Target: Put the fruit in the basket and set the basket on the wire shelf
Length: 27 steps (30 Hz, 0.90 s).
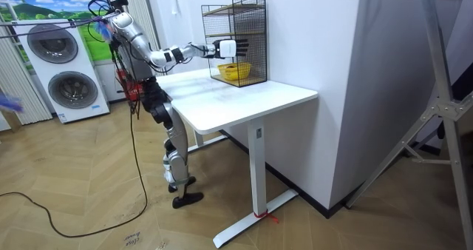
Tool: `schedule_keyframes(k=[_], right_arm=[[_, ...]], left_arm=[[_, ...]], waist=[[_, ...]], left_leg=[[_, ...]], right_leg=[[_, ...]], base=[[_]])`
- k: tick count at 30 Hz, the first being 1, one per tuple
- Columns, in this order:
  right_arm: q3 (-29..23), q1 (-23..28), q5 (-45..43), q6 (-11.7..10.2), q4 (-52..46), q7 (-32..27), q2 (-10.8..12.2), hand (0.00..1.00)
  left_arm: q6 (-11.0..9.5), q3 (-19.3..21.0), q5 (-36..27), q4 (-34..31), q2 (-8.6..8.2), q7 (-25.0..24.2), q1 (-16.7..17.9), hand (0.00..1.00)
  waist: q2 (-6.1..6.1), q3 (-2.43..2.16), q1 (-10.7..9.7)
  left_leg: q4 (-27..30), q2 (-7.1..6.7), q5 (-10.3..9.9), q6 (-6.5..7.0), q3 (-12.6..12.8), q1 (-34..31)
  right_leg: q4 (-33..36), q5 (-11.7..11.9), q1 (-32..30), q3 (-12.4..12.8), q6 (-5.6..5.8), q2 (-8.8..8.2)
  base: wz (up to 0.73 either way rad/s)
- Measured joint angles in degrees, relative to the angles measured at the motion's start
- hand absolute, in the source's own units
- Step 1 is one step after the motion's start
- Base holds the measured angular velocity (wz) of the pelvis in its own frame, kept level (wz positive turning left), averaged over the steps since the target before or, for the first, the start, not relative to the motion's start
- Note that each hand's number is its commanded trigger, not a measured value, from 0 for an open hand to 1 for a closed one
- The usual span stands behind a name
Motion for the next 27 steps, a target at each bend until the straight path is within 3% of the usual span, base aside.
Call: schedule_keyframes(k=[2,6,10,16,21,27], right_arm=[[0.0,1.0,-0.4,0.0,-1.4,0.1,0.0,0.0],[-0.2,3.1,-1.2,0.0,-2.6,1.4,-0.2,0.0],[-0.2,6.0,-2.6,0.0,-4.6,2.6,-0.2,0.0],[-0.3,8.8,-3.9,-0.1,-7.4,4.8,-0.3,0.0],[-0.4,14.0,-4.1,-0.2,-12.8,6.8,-0.2,0.0],[-0.4,17.7,-4.7,-0.8,-14.2,8.4,-0.2,0.0]], left_arm=[[-0.1,0.0,0.1,-1.7,0.02,0.0,1.0,0.0],[-1.1,0.2,0.1,-8.0,0.11,-1.3,6.3,0.0],[-1.3,-0.1,0.2,-9.8,0.07,-2.4,10.1,0.0],[-1.6,0.0,0.7,-10.7,0.14,-3.6,11.5,0.0],[-4.0,-0.1,1.4,-16.2,0.25,-5.3,18.7,0.0],[-4.6,-0.1,1.8,-18.3,0.17,-5.2,22.5,0.0]], waist=[[-0.03,0.0,-0.1],[-0.55,-0.08,-0.2],[-1.03,-0.24,-0.1],[-1.07,-0.23,-0.1],[-1.19,-0.24,-0.3],[-1.59,-0.13,-0.2]], left_leg=[[0.0,0.0,0.0,-0.01,0.0,0.0],[0.0,0.0,0.0,-0.04,0.0,-0.1],[0.1,0.01,0.0,-0.06,-0.1,-0.1],[0.0,0.03,0.0,-0.07,-0.1,-0.1],[0.0,0.04,0.0,-0.09,0.0,0.1],[0.0,0.03,-0.1,-0.1,-0.2,-0.2]], right_leg=[[0.1,-0.1,-0.1,0.0,0.07,-0.01],[0.1,-0.1,-0.1,-0.1,0.11,0.0],[0.0,-0.1,0.0,-0.1,0.12,0.0],[-0.1,-0.1,0.0,-0.1,0.12,0.01],[0.0,-0.4,0.1,-0.2,0.45,-0.04],[-0.2,-0.4,0.0,-0.7,0.45,-0.15]], base=[[0.0],[0.0],[0.0],[0.0],[0.0],[0.02]])
